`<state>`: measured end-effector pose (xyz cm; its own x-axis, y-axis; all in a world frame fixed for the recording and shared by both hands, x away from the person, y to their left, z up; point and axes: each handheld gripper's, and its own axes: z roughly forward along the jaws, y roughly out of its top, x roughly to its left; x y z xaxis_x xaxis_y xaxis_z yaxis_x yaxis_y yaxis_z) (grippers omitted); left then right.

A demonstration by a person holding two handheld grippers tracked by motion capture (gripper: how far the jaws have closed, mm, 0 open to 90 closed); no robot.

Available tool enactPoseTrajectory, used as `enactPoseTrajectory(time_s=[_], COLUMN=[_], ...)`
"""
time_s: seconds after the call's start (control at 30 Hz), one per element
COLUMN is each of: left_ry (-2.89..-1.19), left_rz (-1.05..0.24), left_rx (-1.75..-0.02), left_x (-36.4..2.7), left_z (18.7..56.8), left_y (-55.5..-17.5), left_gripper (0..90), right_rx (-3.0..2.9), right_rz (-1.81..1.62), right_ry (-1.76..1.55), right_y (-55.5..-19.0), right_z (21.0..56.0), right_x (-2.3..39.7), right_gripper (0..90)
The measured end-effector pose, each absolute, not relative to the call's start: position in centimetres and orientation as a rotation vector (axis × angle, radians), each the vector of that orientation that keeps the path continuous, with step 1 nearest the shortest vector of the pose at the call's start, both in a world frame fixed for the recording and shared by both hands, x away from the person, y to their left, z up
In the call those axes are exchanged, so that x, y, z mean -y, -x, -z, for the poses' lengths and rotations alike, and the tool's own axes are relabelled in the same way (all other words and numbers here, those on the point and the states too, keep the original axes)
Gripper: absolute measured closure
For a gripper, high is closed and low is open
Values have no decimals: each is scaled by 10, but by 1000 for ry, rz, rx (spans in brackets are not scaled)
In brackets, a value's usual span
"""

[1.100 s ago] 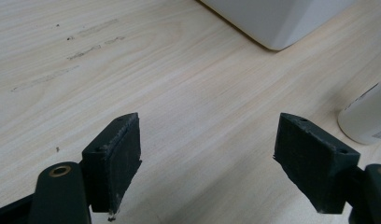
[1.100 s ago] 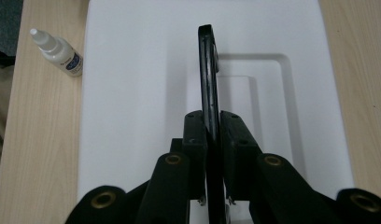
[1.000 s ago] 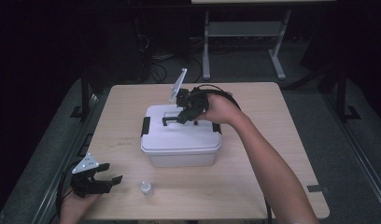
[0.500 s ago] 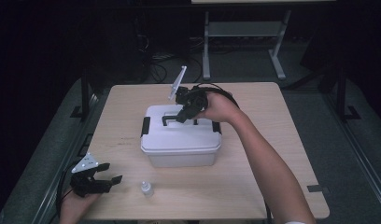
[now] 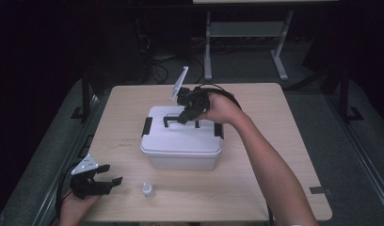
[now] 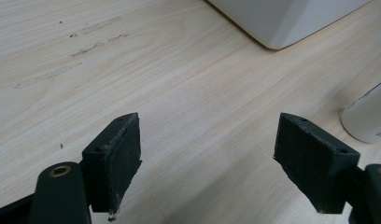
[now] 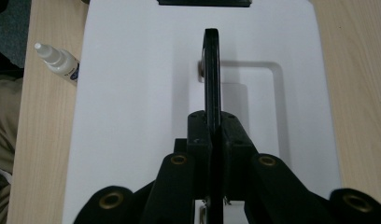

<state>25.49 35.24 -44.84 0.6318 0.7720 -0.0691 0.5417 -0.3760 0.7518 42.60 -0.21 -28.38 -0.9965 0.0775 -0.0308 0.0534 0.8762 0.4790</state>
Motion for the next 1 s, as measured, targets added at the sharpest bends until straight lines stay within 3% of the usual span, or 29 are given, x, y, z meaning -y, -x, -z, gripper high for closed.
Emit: enactPoseTrajectory(time_s=[1.0], left_ry=[-2087], left_rz=[-375], left_rx=[-1021], left_x=[-350], left_z=[449], left_y=[-256], left_gripper=[224], right_rx=[-2923], right_rz=[-886], right_ry=[-114], right_y=[-418], right_z=[260], right_x=[29], right_gripper=[841])
